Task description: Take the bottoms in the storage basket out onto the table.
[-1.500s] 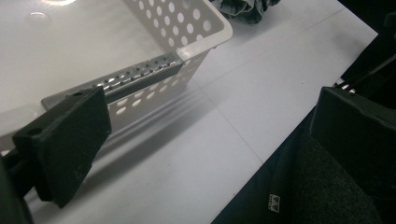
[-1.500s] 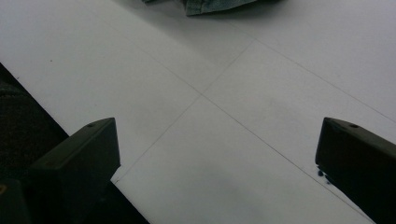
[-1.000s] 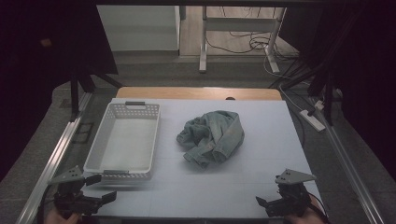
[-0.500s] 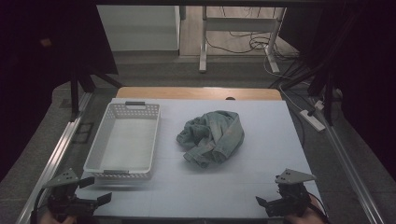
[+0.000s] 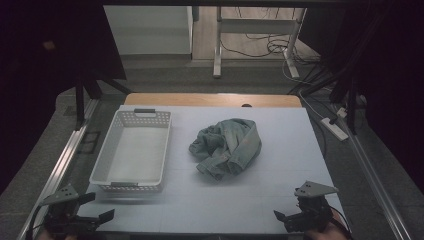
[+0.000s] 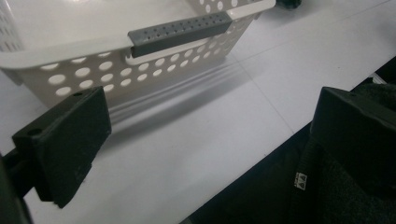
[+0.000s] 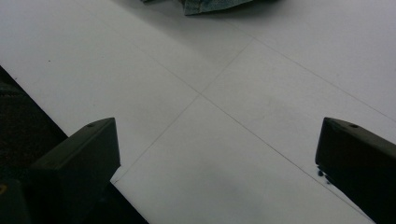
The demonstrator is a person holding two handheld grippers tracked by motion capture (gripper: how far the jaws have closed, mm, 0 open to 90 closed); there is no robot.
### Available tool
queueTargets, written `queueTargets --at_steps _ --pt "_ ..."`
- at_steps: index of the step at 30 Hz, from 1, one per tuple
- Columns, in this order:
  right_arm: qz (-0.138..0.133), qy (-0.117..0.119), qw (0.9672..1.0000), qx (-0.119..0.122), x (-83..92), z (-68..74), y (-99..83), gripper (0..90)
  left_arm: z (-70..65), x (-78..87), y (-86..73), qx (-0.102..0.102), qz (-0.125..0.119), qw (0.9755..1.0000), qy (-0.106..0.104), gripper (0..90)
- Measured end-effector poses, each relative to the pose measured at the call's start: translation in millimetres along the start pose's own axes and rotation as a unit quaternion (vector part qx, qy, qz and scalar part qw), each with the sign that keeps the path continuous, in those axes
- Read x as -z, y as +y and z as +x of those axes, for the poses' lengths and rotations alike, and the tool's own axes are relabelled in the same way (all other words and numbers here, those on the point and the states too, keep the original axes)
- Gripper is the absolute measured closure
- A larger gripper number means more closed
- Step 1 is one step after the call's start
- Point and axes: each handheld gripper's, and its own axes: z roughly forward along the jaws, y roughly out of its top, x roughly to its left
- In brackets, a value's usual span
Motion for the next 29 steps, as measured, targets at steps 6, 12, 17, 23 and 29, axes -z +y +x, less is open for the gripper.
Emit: queueTargets --at_steps 6,12,17,23,29 --pt "-0.001 -0.001 1.0000 -0.001 -0.2 0.3 0.0 0.1 1.4 2.5 -3.1 0.001 0.003 1.0000 0.004 0.0" --pt "-0.001 -0.002 1.0000 0.000 -0.4 0.5 0.3 0.0 2.9 4.0 -5.6 0.002 0.008 0.9999 0.005 0.0" --pt "-0.001 -0.003 1.0000 -0.001 -0.4 0.6 0.3 0.1 3.1 4.3 -7.6 -0.001 0.018 0.9998 0.004 0.0" --pt "-0.001 -0.003 1.0000 -0.001 -0.4 0.6 0.3 0.1 3.2 4.2 -9.5 -0.004 0.026 0.9996 0.002 0.0" --pt "0.001 -0.004 1.0000 -0.001 -0.9 0.4 0.2 0.1 3.1 3.7 -8.8 -0.005 0.026 0.9997 -0.004 0.0"
